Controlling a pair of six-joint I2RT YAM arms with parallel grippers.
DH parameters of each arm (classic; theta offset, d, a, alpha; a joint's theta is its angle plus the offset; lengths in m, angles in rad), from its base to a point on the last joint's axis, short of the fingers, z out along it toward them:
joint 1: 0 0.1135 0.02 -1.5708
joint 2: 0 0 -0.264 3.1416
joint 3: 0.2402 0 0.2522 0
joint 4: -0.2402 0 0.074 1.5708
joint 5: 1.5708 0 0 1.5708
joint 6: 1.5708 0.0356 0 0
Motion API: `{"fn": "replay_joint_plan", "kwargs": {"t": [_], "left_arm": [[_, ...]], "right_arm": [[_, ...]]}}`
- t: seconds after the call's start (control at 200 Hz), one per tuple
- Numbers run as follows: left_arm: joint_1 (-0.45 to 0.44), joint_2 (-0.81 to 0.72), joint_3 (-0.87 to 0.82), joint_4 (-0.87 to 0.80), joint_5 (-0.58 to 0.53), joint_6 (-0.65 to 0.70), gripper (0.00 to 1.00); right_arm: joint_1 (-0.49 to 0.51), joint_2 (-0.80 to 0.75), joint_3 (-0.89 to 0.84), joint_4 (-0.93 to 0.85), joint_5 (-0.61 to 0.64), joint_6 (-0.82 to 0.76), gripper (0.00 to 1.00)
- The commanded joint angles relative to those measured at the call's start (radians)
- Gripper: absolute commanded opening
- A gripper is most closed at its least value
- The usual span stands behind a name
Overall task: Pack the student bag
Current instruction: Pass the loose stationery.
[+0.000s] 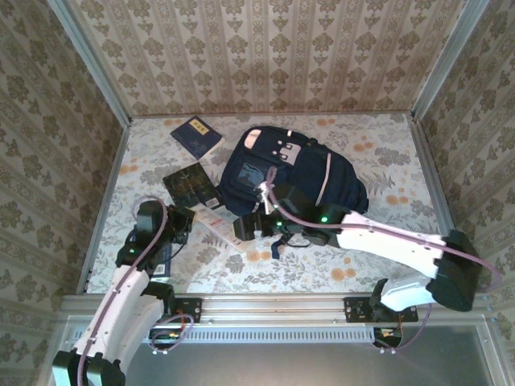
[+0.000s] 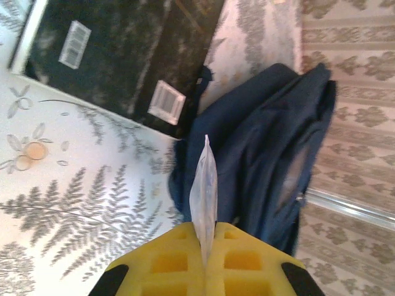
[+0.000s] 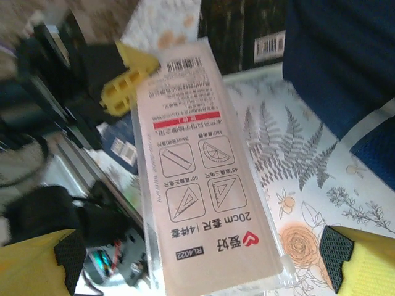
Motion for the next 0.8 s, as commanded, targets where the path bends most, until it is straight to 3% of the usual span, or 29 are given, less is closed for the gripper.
{"fn": "replay_joint_plan", "kwargs": {"t": [0.0, 0.145, 0.3, 0.555, 0.795], "left_arm": [[0.006, -0.030, 0.039, 0.044, -0.009, -0.075, 0.00], [0.001, -0.044, 0.009, 0.203, 0.003, -0.187, 0.00], [-0.021, -0.058, 0.027, 0.228, -0.018, -0.212, 0.00], [-0.079, -0.058, 0.051, 0.250, -0.053, -0.203, 0.00], [-0.118, -0.057, 0.042, 0.263, -0.078, -0.192, 0.00]], "right_arm": [[-0.045, -0.100, -0.078, 0.017, 0.036, 0.178, 0.99], [-0.070, -0.205, -0.211, 0.155, 0.069, 0.521, 0.94], [-0.069, -0.217, -0.298, 0.326, 0.026, 0.706, 0.93], [-0.028, -0.101, -0.313, 0.637, -0.012, 0.803, 0.90], [0.013, 0.016, -0.247, 0.820, -0.022, 0.819, 0.65]]}}
